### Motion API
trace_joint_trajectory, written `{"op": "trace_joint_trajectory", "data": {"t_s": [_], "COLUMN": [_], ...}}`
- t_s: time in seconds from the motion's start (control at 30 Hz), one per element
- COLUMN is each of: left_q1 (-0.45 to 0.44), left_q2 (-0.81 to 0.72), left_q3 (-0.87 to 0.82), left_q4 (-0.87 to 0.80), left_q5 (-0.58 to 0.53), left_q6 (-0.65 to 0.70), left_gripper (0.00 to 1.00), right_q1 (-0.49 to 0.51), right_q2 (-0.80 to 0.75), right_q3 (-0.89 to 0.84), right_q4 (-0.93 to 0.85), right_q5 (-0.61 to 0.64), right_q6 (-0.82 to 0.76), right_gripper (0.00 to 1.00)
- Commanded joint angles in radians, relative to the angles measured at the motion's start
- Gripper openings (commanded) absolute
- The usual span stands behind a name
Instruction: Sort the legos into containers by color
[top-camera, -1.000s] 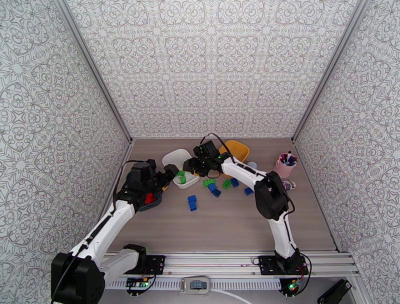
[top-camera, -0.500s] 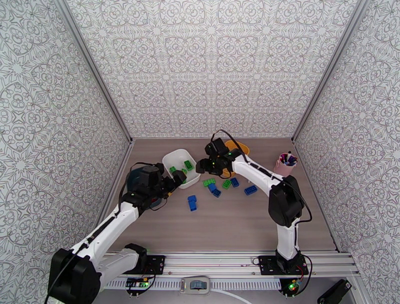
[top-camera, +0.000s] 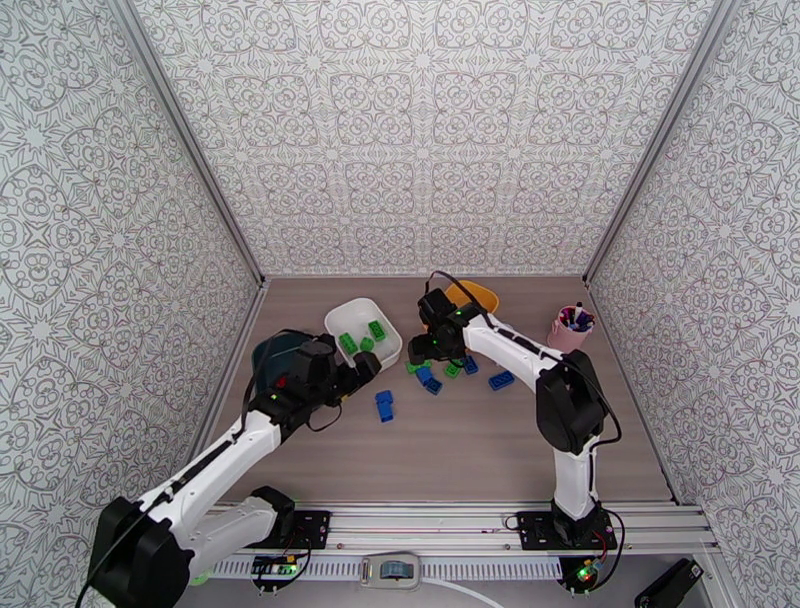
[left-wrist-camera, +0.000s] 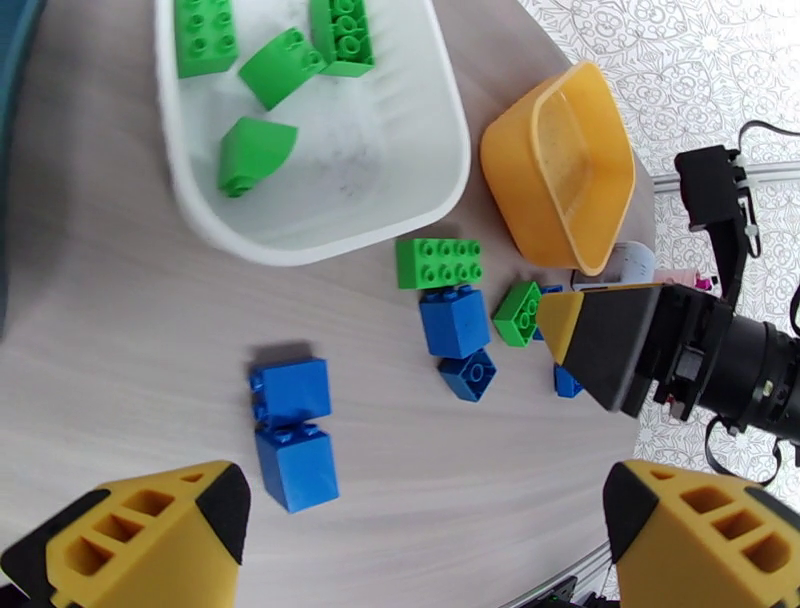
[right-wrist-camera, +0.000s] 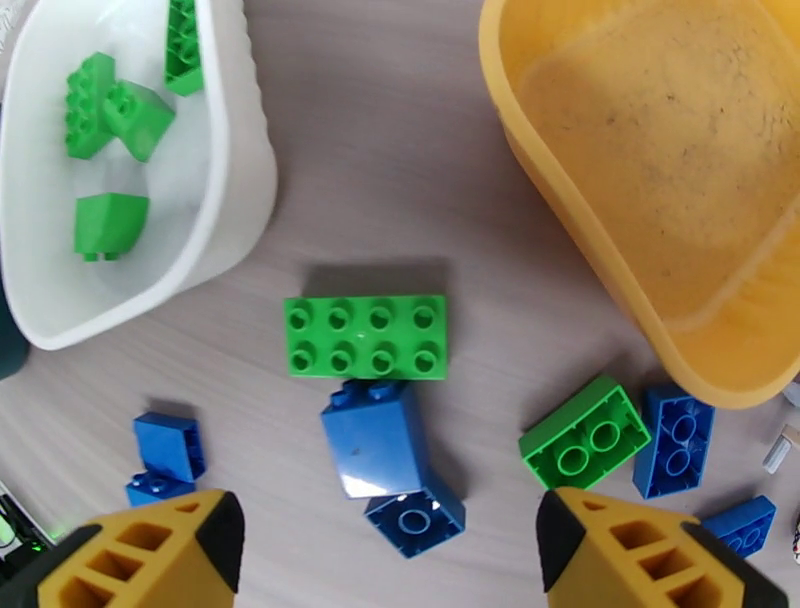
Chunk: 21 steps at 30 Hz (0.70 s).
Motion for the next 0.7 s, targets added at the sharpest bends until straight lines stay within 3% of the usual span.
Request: {"op": "trace_joint_trajectory", "data": {"t_s": [0.0, 0.67], "left_q1": [-0.004, 0.008], "left_q2": [-0.04, -0.109], "left_q3": [-0.024, -0.081], "left_q4": [-0.048, -0.077], "left_q5": [-0.035, -0.03], "left_q6": [-0.017, -0.041], "left_gripper": [0.99, 0.99], "right_q1": [0.017, 0.052], "right_q2": [0.057, 0.291], "right_q3": [0.03, 0.266], "right_q4": [-0.012, -0.08], "right_q5": [0.031, 0.061], "right_q6": [-0.039, -0.044], "right_gripper": [0.82, 0.84]}}
